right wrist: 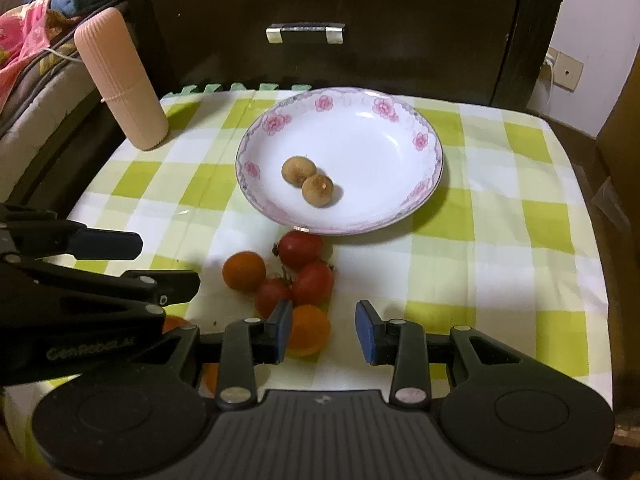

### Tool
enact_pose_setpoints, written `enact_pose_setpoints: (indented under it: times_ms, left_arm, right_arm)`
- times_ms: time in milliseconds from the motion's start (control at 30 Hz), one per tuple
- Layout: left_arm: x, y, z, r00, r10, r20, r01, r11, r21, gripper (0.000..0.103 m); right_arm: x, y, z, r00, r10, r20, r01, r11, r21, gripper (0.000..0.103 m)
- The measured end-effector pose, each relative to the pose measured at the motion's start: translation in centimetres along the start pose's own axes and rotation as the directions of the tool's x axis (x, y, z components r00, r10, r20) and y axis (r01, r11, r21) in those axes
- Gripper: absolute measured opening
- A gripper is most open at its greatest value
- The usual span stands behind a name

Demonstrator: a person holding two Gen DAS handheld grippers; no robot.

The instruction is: Organize fruits

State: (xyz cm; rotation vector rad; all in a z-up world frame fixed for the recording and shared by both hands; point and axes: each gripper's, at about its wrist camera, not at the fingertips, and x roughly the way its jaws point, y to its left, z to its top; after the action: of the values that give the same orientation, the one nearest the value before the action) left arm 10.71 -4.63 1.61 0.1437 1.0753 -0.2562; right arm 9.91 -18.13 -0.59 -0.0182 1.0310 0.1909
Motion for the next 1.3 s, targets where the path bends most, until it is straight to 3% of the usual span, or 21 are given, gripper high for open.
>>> enact_pose_setpoints:
  times_ms: [767,933,1100,1300]
  left_arm:
    - [2.9,0.4,-2.5,0.993,-0.034,-0.111,0.032,0.999,-0.014,0.065]
    - [3.0,0.6,-2.4,0.994,-0.043,-0.098,0.041,0.999,-0.026,0.066]
    - [2.7,0.4,-2.5,0.993,-0.056,-0.1,0.055,0.998,-0.019,0.052]
    - [2.3,0.5,-2.6,0.994,-0.052,-0.1,0.052,0.999,-0.01,0.051]
  right_arm:
    - [1.2,0.5,-2.9,0.994,0.014,-0.11,-0.014,1.0,0.0,0.034]
    - [1.3,0.4,-2.9,0.994,0.015,-0.111,-0.015,1.0,0.006,0.035]
    - [1.5,0.3,-3.0,0.993,0.017,-0.118,-0.016,1.0,0.01,0.038]
    - [1.3,0.7,-2.7,0.993,0.024,-0.113,-0.024,1.0,0.005,0.039]
